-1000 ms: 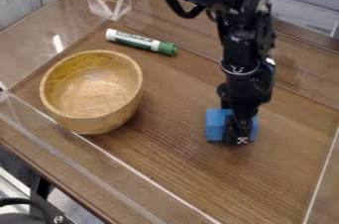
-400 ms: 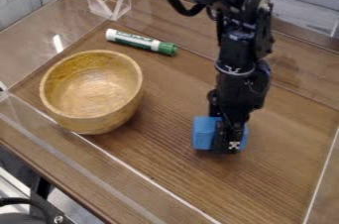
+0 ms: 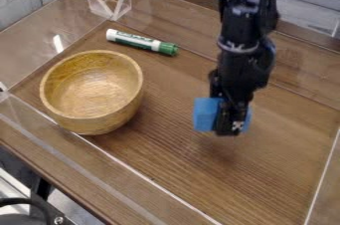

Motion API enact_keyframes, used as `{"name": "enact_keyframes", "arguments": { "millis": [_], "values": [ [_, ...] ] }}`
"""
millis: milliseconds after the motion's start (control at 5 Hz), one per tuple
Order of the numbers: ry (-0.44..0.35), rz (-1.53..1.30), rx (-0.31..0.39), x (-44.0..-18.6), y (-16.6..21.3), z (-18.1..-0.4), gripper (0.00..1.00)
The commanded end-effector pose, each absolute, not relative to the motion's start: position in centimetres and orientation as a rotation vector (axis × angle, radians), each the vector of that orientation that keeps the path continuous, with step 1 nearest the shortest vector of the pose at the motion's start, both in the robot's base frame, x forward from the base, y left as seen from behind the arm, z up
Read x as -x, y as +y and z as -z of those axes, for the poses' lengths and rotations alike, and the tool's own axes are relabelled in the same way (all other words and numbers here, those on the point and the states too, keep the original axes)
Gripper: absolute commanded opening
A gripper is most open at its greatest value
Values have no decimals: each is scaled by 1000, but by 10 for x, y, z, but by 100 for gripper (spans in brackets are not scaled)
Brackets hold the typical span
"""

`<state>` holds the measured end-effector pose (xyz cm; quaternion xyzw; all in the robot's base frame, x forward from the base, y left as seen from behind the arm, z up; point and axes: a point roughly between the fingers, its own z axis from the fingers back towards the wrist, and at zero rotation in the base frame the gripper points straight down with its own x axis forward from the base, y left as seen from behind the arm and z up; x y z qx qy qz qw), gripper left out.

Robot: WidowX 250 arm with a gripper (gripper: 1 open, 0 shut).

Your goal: Put the blue block in the brown bowl

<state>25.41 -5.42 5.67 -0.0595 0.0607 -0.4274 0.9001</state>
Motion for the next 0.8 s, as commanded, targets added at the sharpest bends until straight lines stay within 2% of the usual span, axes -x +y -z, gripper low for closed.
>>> {"name": "enact_keyframes", "arguments": {
  "millis": [0,600],
  "values": [
    [9,889,90,-271,-52,-71,0],
    [-86,910,95,-283,-53,-57,0]
  ]
}}
